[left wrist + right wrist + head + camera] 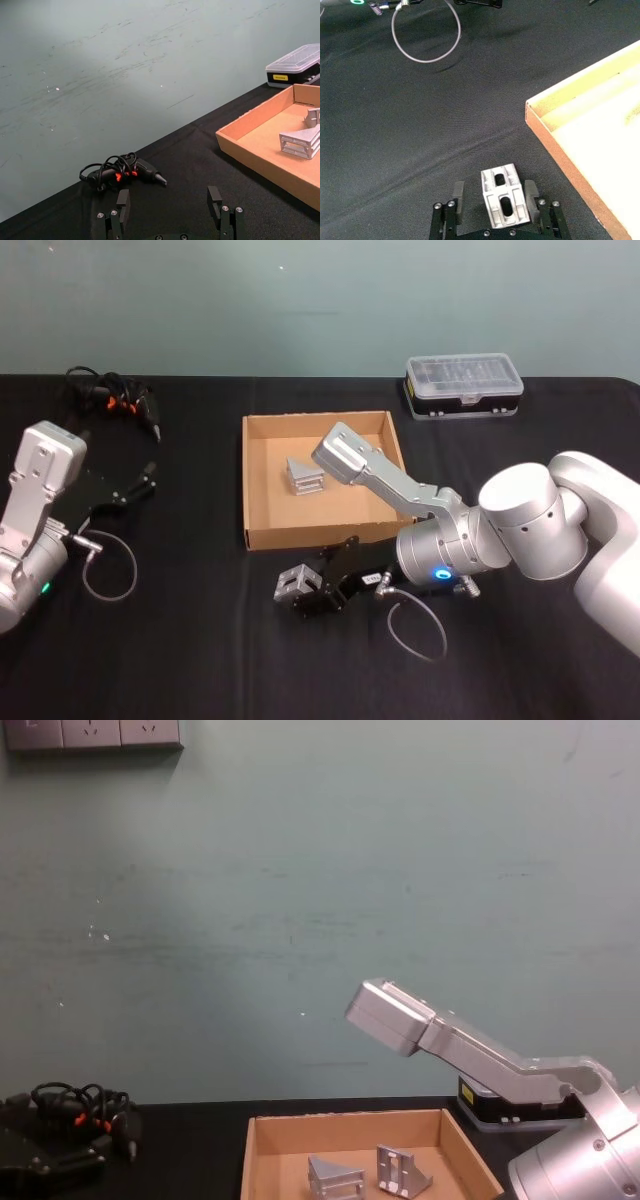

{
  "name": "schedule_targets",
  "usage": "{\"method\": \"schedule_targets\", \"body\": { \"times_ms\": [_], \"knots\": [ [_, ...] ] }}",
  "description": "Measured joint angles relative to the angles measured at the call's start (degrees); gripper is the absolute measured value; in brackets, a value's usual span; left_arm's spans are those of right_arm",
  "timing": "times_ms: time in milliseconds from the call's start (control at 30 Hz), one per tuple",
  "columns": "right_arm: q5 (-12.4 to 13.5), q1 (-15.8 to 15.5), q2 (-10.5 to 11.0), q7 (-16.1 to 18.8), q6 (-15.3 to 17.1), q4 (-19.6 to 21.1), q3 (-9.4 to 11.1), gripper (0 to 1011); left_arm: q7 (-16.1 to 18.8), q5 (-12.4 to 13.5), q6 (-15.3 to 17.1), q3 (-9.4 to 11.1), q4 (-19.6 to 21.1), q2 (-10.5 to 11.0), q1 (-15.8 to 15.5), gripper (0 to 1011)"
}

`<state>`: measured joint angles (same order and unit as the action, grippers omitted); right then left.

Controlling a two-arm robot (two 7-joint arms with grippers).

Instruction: Use one hand to pick up the angle iron from the table and place it into the box.

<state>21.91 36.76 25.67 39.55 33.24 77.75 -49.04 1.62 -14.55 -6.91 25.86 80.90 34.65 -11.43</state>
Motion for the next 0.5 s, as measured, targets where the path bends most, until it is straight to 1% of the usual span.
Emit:
{"method": "schedule_targets", "body": {
  "times_ms": [33, 133, 167, 233, 267, 333, 367, 500],
  "knots": [
    [0.00, 0.00, 0.00, 0.00, 0.00, 0.00, 0.00, 765, 0.00, 0.00, 0.00, 0.00, 0.00, 0.00, 0.00, 1011],
    [0.02, -0.03, 0.02, 0.00, 0.02, 0.04, 0.02, 692, 0.00, 0.00, 0.00, 0.00, 0.00, 0.00, 0.00, 1011],
    [0.03, -0.03, 0.02, -0.01, 0.03, 0.05, 0.03, 629, 0.00, 0.00, 0.00, 0.00, 0.00, 0.00, 0.00, 1011],
    [0.03, -0.04, 0.03, -0.01, 0.03, 0.06, 0.03, 593, 0.00, 0.00, 0.00, 0.00, 0.00, 0.00, 0.00, 1011],
    [0.04, -0.04, 0.04, -0.02, 0.05, 0.06, 0.04, 536, 0.00, 0.00, 0.00, 0.00, 0.00, 0.00, 0.00, 1011],
    [0.06, -0.05, 0.05, -0.02, 0.05, 0.09, 0.07, 483, 0.00, 0.00, 0.00, 0.00, 0.00, 0.00, 0.00, 1011],
    [0.06, -0.06, 0.05, -0.03, 0.05, 0.10, 0.07, 465, 0.00, 0.00, 0.00, 0.00, 0.00, 0.00, 0.00, 1011],
    [0.07, -0.07, 0.07, -0.05, 0.05, 0.13, 0.07, 461, 0.00, 0.00, 0.00, 0.00, 0.00, 0.00, 0.00, 1011]
  ]
}}
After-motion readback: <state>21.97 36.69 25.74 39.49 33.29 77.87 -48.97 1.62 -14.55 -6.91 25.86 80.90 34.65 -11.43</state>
